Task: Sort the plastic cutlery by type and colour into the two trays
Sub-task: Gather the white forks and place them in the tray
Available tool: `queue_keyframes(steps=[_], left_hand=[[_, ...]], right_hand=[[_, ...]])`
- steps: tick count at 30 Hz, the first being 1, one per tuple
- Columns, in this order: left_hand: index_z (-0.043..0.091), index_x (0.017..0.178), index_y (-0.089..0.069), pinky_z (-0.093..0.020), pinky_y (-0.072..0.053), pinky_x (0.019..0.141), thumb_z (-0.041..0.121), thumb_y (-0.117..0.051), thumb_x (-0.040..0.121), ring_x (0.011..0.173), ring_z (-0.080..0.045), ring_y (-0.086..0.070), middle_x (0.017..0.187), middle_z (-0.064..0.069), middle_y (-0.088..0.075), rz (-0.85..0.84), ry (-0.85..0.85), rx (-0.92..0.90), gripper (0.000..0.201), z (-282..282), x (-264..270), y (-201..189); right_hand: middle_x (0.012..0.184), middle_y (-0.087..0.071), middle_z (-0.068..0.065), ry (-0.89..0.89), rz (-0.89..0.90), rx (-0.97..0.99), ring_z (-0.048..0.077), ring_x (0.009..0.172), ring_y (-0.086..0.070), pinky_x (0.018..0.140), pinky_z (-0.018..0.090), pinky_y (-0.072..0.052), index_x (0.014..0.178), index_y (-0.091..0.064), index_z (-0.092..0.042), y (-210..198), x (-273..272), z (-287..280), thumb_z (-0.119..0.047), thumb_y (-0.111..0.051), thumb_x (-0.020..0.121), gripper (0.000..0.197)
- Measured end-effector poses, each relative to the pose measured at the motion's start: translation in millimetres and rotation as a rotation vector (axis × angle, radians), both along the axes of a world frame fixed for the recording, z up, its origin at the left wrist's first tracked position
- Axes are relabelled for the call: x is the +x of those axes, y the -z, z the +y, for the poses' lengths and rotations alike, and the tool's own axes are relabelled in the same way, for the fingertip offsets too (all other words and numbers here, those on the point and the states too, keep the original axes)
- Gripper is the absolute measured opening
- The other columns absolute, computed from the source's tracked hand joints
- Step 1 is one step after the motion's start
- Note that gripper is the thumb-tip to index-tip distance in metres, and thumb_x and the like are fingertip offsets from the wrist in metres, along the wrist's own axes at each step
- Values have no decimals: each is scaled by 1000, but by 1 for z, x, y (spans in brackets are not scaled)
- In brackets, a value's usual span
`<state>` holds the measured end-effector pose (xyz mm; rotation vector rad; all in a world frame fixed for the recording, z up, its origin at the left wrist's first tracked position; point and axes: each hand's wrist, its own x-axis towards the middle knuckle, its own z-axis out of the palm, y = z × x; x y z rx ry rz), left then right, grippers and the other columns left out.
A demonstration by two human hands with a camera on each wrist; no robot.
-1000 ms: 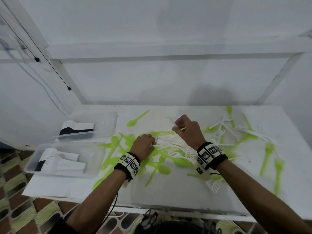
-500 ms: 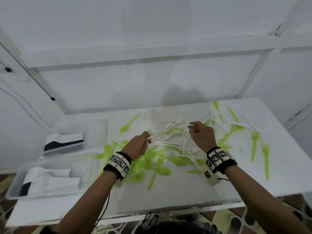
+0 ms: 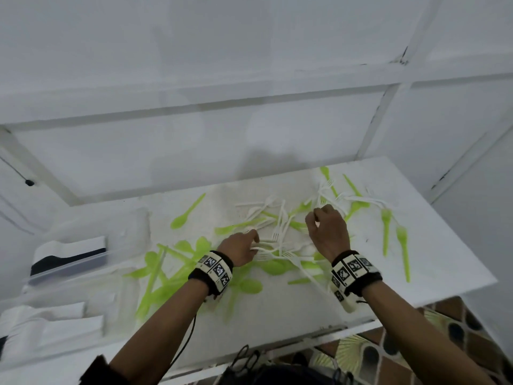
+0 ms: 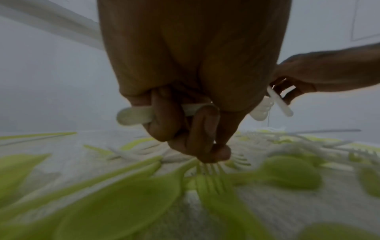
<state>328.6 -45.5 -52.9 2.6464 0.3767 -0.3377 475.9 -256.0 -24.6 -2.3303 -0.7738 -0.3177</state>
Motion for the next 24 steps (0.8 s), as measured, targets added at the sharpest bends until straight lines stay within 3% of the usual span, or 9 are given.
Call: queue_keyframes(steps=[3, 5, 7, 9, 11, 13, 16, 20, 24], left_hand=[[23, 126, -53, -36, -45, 81, 34, -58, 98, 108, -31, -60, 113, -10, -65, -51, -26, 105, 31, -4, 5, 7], [27, 123, -58, -35, -46, 82, 41, -63, 94, 107, -27, -61, 109, -6, -67, -65, -35, 146, 32, -5, 8, 7], [29, 120, -63, -34, -46, 83, 44, -67, 91, 107, -25, -62, 109, -3, -69, -87, -25, 207, 34, -5, 10, 6], [27, 115, -67, -32, -45, 82, 43, -67, 91, 109, -23, -62, 111, 1, -69, -144, -15, 237, 28, -4, 13, 4], [26, 107, -69, -30, -41, 76, 41, -66, 92, 104, -20, -63, 107, 5, -67, -206, -8, 220, 21, -2, 13, 1], [27, 102, -68, -28, -39, 72, 37, -67, 90, 98, -19, -64, 102, 7, -68, -233, 0, 213, 16, 1, 11, -2], [28, 100, -67, -28, -37, 68, 26, -66, 88, 93, -21, -65, 96, 6, -71, -220, -28, 194, 12, 5, 7, -7], [31, 110, -72, -29, -45, 77, 26, -66, 91, 104, -22, -65, 105, 3, -73, -195, -70, 179, 21, 14, 1, -10], [35, 121, -71, -34, -48, 83, 42, -61, 97, 109, -23, -65, 109, 3, -74, -199, -111, 247, 27, 24, -13, -19]], right_hand=[[77, -70, 10, -20, 162, 96, 33, 67, -63, 63, 38, -50, 80, -64, -6, 3, 7, -8, -17, -51, 98, 25], [76, -72, 10, -17, 297, 98, 31, 70, -68, 70, 45, -55, 106, -65, -6, 7, 9, -12, -14, -51, 98, 17], [72, -68, 11, -7, 353, 109, 32, 66, -67, 67, 48, -56, 127, -52, -7, 10, 8, -12, -11, -53, 95, 32], [79, -68, 12, -17, 453, 136, 29, 61, -68, 61, 41, -58, 147, -32, -10, 9, 5, -10, -9, -53, 96, 55], [89, -70, 12, -40, 573, 147, 23, 53, -69, 52, 20, -53, 159, -9, -17, 3, 1, -9, -8, -50, 98, 74], [97, -68, 9, -78, 605, 163, 21, 48, -68, 49, 17, -50, 157, -11, -26, 0, -3, -8, -2, -46, 97, 74], [104, -61, 7, -169, 545, 132, 22, 48, -67, 48, 22, -52, 138, -39, -29, 2, -3, -5, 7, -41, 93, 58], [83, -49, -5, -314, 356, -37, 5, 58, -55, 59, 29, -47, 99, -72, -21, 18, -4, 10, 4, -45, 94, 37], [82, -47, -13, -347, 347, -72, 9, 68, -50, 70, 29, -42, 101, -76, -17, 27, -15, 31, -2, -52, 92, 29]])
